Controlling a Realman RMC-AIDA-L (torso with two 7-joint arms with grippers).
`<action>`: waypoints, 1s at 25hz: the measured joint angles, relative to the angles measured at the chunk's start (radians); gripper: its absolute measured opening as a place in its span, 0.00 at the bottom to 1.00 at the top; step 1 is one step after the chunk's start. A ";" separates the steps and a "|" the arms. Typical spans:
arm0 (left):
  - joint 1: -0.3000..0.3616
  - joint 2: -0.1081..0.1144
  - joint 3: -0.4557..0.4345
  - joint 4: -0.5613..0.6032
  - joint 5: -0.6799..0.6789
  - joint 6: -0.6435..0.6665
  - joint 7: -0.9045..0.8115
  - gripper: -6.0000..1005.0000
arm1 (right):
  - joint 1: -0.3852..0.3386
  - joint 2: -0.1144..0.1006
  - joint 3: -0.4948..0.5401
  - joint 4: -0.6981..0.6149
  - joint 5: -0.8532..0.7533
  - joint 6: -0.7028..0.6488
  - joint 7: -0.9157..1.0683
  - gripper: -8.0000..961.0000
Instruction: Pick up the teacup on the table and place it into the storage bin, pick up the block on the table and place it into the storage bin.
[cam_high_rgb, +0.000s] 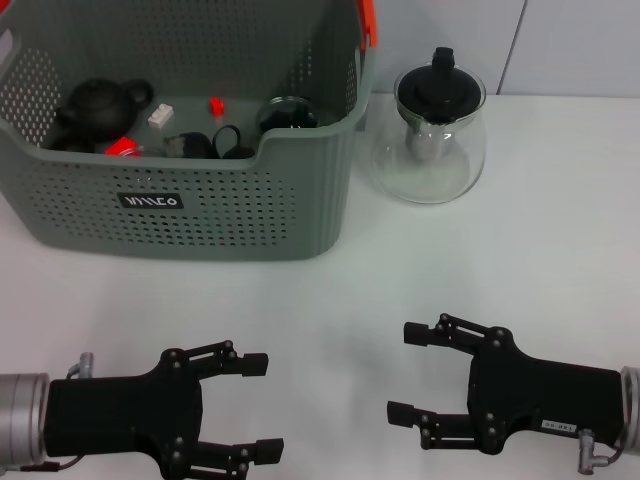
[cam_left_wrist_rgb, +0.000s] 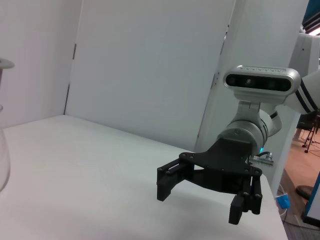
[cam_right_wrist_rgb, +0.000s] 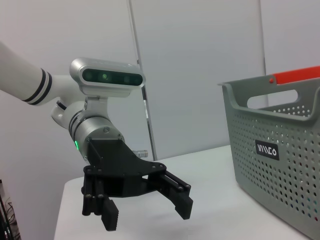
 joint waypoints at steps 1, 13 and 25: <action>0.000 0.000 0.000 0.000 0.000 0.000 0.000 0.91 | -0.001 0.000 0.000 0.000 0.000 0.000 0.000 0.95; 0.002 0.000 0.000 0.000 0.000 0.000 0.000 0.91 | 0.002 0.000 -0.001 0.010 0.000 0.000 0.000 0.95; 0.003 0.000 0.000 0.000 0.000 -0.001 0.000 0.91 | 0.003 0.000 -0.001 0.011 0.000 0.000 0.000 0.95</action>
